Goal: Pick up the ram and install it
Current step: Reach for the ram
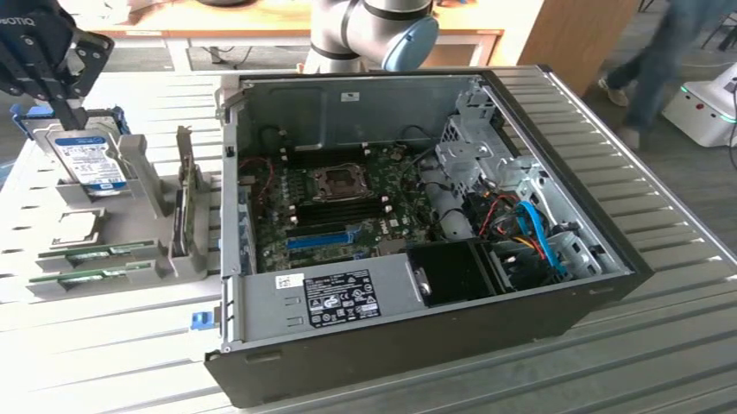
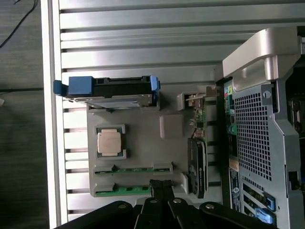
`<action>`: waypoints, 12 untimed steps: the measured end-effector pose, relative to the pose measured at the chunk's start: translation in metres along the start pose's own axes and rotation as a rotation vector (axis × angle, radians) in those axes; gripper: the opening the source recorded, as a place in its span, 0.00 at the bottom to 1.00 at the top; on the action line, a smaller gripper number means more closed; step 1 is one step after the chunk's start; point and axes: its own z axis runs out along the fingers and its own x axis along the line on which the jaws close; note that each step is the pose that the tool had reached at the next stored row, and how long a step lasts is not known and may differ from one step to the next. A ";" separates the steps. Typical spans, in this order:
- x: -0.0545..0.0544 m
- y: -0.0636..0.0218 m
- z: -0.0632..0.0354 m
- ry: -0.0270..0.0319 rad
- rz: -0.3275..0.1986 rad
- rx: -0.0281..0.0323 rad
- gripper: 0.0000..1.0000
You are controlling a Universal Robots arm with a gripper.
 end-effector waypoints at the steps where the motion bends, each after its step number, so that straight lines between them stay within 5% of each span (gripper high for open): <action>1: 0.002 -0.0001 0.0001 0.0004 0.000 0.0000 0.10; 12: 0.024 -0.0019 0.0011 0.0042 0.000 0.0004 0.10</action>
